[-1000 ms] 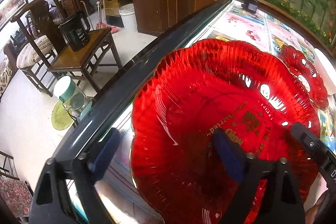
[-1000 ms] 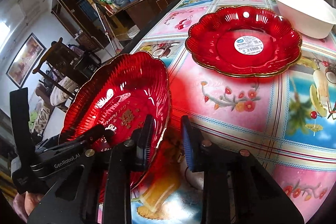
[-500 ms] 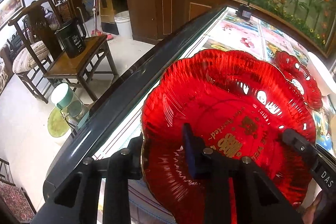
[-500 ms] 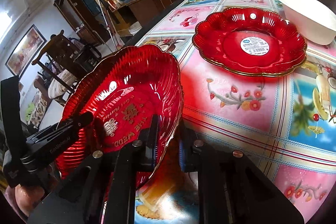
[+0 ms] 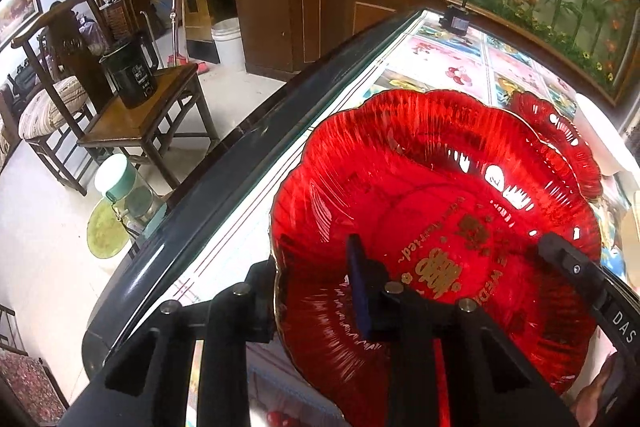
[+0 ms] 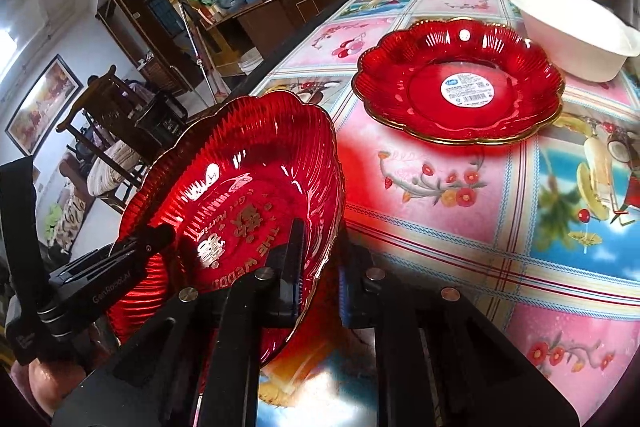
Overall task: Organize plates and bowls
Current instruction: 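Carry the large red plate in the left tool toward the table edge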
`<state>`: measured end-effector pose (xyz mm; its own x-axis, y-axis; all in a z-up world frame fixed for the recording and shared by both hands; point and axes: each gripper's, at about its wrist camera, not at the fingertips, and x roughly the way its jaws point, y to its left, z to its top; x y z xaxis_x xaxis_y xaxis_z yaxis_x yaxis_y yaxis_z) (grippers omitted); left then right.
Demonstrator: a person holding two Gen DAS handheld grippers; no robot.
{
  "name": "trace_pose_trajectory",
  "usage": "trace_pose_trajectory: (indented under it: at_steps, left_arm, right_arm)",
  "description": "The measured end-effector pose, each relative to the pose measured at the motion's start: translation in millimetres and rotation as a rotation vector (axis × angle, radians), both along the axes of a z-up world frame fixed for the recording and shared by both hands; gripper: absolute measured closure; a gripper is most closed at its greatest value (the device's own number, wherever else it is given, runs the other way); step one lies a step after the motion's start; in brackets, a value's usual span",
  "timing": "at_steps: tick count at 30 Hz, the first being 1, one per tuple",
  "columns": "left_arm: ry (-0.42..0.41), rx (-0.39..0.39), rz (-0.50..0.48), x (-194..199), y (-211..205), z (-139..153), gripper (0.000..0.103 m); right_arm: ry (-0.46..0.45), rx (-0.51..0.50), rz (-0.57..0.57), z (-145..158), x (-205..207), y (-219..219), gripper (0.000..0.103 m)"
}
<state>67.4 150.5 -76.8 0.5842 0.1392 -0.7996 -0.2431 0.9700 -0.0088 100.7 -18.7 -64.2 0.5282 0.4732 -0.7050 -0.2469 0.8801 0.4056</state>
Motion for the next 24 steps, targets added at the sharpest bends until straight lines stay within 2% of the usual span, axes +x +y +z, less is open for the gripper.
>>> trace_pose_trajectory:
  at_steps: [7,24]
  left_arm:
    - [-0.014,0.013,-0.002,-15,0,9,0.077]
    - [-0.046,0.057,-0.041,-49,-13,22,0.077]
  right_arm:
    - [-0.078,-0.037,-0.001,15,-21,3,0.091]
    - [-0.084,-0.063,-0.013,25,-76,-5,0.091]
